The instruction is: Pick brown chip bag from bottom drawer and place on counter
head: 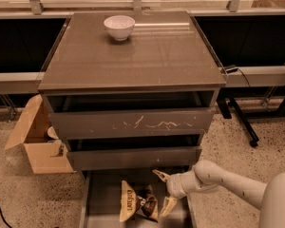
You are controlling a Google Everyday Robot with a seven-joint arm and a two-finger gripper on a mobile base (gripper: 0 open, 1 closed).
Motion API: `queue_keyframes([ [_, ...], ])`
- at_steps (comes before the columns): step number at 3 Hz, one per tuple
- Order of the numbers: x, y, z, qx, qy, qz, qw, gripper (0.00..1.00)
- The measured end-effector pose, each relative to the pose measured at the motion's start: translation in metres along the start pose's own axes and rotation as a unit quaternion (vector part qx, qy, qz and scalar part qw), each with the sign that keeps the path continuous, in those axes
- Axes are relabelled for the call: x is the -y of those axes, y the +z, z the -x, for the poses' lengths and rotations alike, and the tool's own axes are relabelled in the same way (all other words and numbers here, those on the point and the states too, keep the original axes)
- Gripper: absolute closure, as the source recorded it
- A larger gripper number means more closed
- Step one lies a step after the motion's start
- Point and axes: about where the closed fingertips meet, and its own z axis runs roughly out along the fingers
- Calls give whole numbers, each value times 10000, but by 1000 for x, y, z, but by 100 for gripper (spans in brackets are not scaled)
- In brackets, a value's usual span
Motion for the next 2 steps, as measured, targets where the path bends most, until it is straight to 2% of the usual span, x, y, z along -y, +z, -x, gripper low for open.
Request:
queue_keyframes([
  [2, -8, 39, -31, 137, -8, 138, 9998, 0],
])
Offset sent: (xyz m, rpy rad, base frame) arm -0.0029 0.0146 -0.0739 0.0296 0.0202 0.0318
